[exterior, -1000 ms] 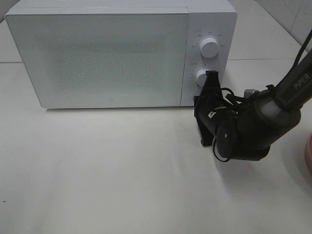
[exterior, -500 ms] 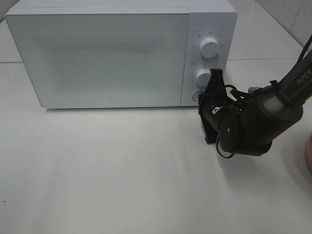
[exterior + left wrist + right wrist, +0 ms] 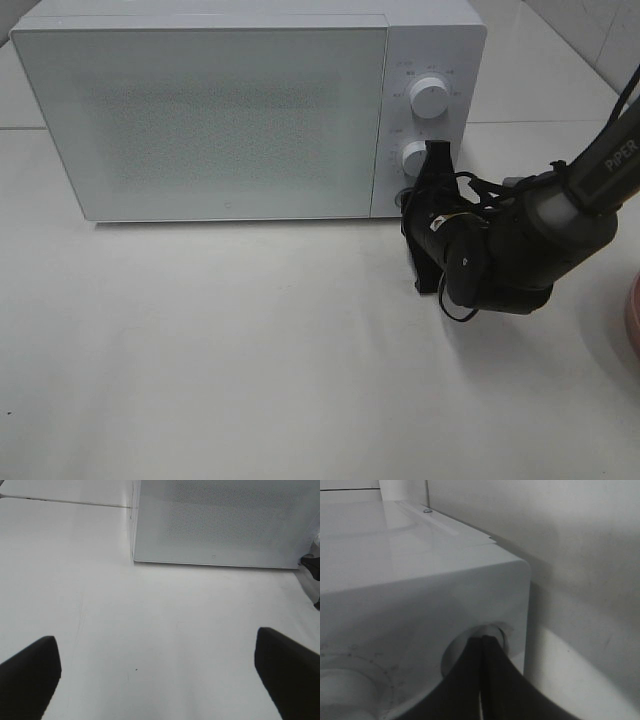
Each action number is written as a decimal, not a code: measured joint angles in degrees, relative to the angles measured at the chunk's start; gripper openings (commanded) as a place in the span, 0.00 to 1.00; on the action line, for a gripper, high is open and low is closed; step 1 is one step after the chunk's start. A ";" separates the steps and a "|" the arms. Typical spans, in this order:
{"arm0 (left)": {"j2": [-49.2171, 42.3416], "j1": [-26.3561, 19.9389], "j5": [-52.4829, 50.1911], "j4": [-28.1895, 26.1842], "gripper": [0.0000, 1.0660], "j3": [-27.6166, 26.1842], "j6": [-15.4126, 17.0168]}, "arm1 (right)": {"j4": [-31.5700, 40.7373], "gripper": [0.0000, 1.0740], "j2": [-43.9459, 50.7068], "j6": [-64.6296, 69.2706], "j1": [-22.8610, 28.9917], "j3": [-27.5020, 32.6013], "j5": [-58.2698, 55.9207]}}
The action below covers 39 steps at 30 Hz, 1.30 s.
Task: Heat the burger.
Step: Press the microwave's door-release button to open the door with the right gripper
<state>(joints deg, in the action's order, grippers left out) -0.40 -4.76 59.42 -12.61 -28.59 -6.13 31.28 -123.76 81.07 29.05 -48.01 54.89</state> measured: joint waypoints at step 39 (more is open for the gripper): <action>0.00 0.00 0.00 0.00 0.92 0.00 0.00 | 5.56 0.00 -2.23 -4.18 0.63 -4.98 -2.52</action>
<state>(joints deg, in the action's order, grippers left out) -0.40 -4.76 59.42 -12.61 -28.59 -6.13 36.84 -125.99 76.89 29.68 -53.00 52.37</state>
